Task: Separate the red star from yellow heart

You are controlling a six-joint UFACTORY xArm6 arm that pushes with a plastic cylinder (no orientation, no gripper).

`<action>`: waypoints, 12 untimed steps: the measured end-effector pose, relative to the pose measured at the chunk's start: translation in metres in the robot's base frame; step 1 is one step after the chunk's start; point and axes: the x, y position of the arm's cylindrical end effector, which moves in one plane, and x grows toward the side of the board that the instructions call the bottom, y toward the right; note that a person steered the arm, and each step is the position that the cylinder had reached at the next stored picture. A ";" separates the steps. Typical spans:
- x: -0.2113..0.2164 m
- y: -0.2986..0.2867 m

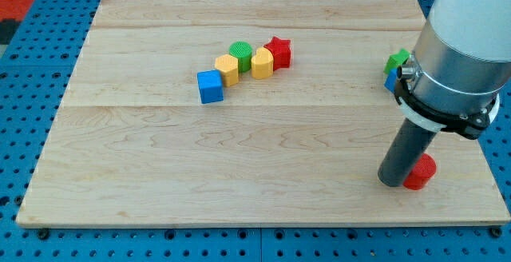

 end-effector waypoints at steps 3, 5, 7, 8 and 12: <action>0.000 0.013; -0.009 -0.040; -0.056 -0.136; -0.125 -0.140; -0.258 -0.085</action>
